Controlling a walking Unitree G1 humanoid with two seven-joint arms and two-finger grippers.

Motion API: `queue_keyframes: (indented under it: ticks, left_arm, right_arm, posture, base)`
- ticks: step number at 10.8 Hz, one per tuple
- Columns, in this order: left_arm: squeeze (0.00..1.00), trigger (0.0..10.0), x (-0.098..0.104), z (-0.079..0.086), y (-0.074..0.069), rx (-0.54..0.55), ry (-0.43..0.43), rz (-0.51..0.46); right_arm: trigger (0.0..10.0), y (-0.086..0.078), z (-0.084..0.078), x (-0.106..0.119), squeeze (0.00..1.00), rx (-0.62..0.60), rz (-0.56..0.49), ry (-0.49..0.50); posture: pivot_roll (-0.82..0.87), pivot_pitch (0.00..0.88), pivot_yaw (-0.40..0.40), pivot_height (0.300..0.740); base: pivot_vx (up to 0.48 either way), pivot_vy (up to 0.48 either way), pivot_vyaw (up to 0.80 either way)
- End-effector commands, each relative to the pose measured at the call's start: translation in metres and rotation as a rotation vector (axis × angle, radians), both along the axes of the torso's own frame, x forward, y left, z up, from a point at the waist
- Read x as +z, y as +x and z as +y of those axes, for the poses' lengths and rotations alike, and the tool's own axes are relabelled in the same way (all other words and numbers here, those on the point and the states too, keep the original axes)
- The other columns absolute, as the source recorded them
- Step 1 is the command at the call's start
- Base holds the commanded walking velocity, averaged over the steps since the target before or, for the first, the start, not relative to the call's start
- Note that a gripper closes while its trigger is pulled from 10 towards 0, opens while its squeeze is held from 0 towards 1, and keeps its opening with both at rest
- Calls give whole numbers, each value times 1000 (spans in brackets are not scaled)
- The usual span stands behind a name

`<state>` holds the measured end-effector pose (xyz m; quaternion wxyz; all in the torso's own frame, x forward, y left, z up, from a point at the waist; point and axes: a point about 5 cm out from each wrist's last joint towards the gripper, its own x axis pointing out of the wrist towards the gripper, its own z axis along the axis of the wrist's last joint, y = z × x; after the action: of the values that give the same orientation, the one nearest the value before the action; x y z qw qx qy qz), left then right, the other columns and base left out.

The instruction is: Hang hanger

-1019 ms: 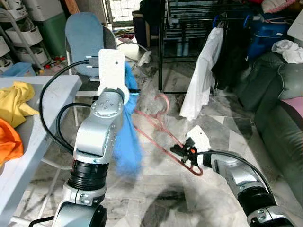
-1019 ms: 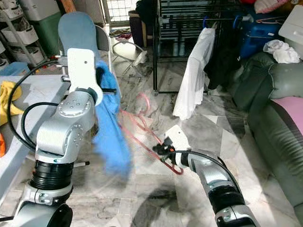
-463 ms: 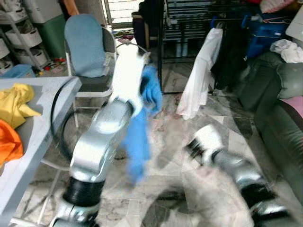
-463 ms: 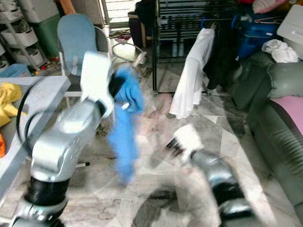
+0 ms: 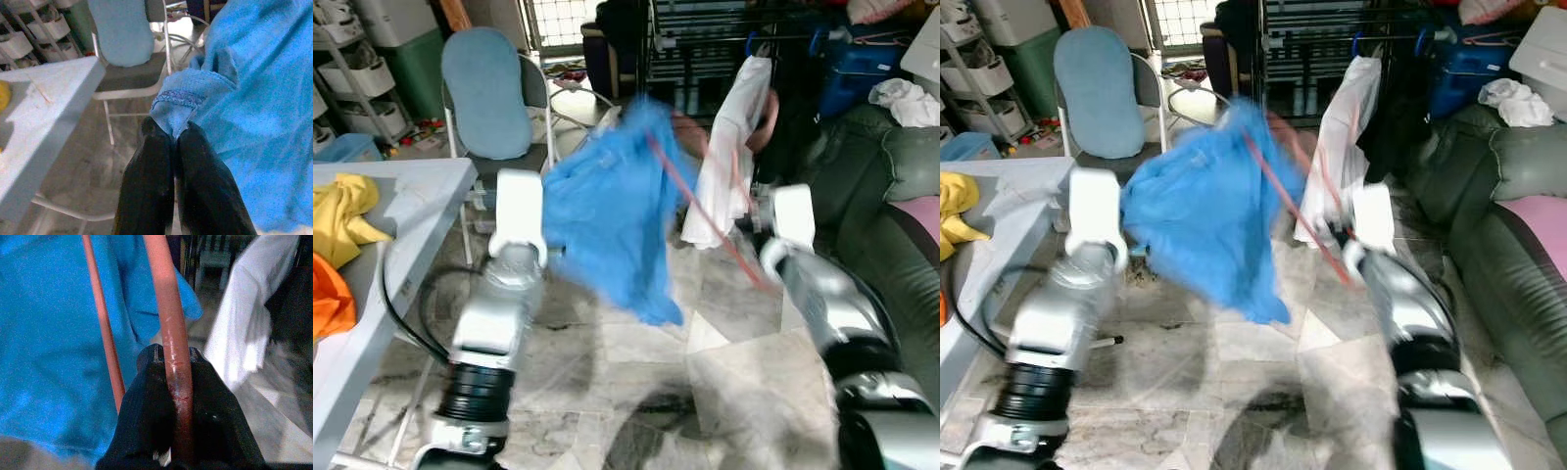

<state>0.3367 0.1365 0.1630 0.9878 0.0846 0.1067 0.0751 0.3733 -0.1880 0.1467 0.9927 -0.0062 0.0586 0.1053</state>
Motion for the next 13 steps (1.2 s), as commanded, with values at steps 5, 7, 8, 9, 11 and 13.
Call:
queue_keyframes:
  ticks: [5,7,8,9,11,13]
  left_arm:
    - [0,10000,-10,-71,-17,-305,-24,-65]
    - [0,10000,-5,-97,-23,-568,-35,-140]
    - [0,10000,-2,-102,-26,-634,-17,-176]
    - [0,10000,-2,-109,-36,-763,-4,-208]
    - [0,10000,0,-107,-44,-808,20,-284]
    - [0,10000,3,-98,-41,-799,50,-330]
  right_arm:
    - [10000,6,30,54,0,-12,-245,287]
    - [10000,-6,67,44,0,185,-137,522]
    - [10000,-8,72,42,0,191,-130,538]
    - [10000,-4,70,40,0,135,-72,672]
    - [10000,-5,74,39,0,173,-61,625]
    - [10000,-6,70,35,0,168,-49,539]
  posture:
    - [13,0,38,740]
    - [11,0,31,740]
    - [12,0,31,740]
    - [8,0,28,740]
    - [5,0,25,740]
    - [5,0,22,740]
  base:
    - [0,0,0]
    - [0,0,0]
    - [0,0,0]
    - [0,0,0]
    - [0,0,0]
    - [0,0,0]
